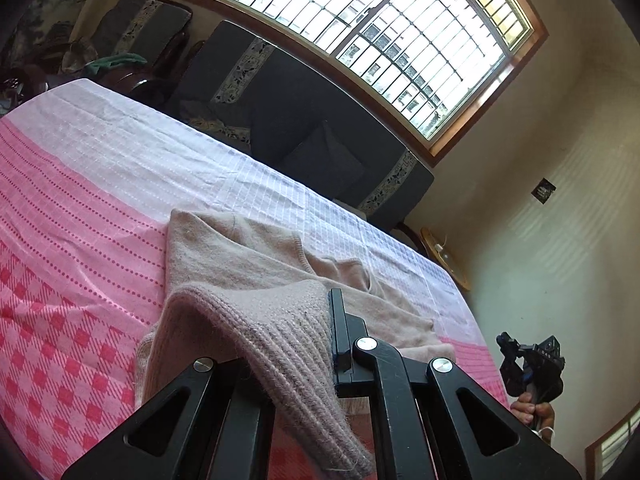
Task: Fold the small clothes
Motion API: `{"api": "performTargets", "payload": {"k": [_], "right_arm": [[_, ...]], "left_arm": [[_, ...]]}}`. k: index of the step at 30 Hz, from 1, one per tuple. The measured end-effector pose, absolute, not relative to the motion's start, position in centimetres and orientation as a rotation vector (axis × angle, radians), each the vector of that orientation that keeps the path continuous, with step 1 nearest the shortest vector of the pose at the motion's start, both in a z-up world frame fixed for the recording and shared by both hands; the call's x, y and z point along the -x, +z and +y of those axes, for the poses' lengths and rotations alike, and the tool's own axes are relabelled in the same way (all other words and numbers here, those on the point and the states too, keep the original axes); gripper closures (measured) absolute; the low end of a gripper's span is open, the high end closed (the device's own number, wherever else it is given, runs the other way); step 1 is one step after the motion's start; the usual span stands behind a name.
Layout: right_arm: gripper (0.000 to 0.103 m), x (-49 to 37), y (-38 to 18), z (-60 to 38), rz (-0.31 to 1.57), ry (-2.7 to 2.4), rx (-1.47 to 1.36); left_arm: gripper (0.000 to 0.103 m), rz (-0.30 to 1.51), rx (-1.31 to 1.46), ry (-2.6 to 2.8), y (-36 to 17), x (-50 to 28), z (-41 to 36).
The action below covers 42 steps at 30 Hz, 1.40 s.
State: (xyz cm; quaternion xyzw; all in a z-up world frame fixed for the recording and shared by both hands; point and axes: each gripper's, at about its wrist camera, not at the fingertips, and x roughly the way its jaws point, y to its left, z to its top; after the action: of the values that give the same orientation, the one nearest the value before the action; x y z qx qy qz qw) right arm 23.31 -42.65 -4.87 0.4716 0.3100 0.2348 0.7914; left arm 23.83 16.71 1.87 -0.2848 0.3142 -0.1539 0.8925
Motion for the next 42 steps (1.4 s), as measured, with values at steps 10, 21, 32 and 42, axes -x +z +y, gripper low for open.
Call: {"api": "performTargets", "payload": {"k": [10, 21, 32, 42], "right_arm": [[0.093, -24.7, -7.3, -38.0, 0.907, 0.519, -0.789], [0.087, -26.0, -9.0, -36.9, 0.983, 0.481, -0.716], [0.048, -24.5, -9.3, -37.0, 0.989, 0.534, -0.71], [0.05, -24.2, -7.1, -37.7, 0.954, 0.53, -0.669]], "left_arm": [[0.099, 0.682, 0.611, -0.302, 0.2, -23.6, 17.3], [0.098, 0.687, 0.581, -0.298, 0.2, -23.4, 17.1], [0.098, 0.693, 0.582, -0.289, -0.2, -23.5, 17.2], [0.098, 0.717, 0.595, -0.275, -1.0, -23.5, 17.4]]}}
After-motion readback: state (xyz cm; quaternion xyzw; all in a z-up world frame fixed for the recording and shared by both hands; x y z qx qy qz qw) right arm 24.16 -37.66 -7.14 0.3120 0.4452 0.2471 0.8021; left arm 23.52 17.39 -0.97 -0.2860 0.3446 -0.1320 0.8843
